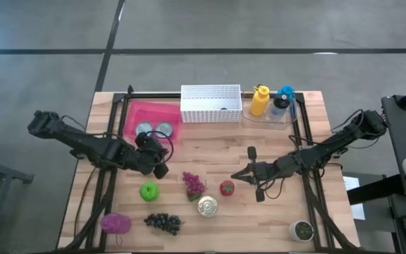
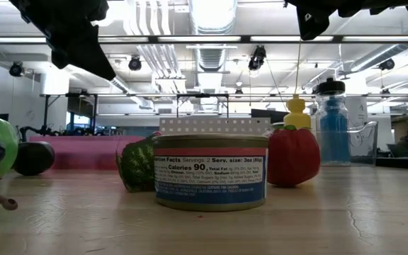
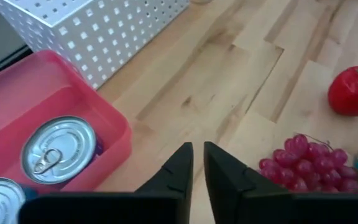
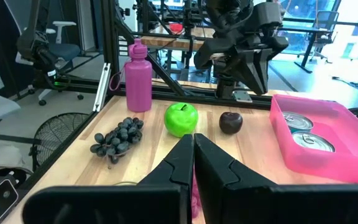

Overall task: Pick & Place Food Item
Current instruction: Put the red tomato into the white bin

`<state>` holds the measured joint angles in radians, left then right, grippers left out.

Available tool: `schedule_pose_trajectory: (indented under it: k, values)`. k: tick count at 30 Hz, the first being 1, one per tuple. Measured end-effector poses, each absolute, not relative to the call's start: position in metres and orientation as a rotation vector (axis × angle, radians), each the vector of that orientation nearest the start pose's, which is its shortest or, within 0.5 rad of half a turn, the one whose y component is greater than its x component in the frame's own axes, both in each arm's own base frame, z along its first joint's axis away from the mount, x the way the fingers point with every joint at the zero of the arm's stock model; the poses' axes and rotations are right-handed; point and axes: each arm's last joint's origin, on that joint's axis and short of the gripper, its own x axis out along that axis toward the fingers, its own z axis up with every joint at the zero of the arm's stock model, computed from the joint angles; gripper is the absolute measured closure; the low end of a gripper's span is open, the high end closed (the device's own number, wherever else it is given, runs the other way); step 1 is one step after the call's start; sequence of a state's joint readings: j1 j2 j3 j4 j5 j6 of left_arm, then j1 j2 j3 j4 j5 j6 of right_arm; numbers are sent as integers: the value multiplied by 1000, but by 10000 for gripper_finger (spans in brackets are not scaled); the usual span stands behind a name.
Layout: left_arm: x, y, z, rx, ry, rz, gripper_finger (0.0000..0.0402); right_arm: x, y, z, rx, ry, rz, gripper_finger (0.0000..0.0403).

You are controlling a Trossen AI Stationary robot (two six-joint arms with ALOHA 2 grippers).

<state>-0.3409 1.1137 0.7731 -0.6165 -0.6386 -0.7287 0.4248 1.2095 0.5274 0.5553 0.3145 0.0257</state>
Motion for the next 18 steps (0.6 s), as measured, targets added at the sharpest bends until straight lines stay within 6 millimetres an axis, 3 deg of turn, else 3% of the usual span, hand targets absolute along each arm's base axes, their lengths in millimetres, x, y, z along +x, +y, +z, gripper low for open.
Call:
schedule_pose_trajectory:
  k: [18]
  values:
    - [200, -75, 244, -111, 701, 340, 363, 231, 95, 231, -22, 119, 109, 394]
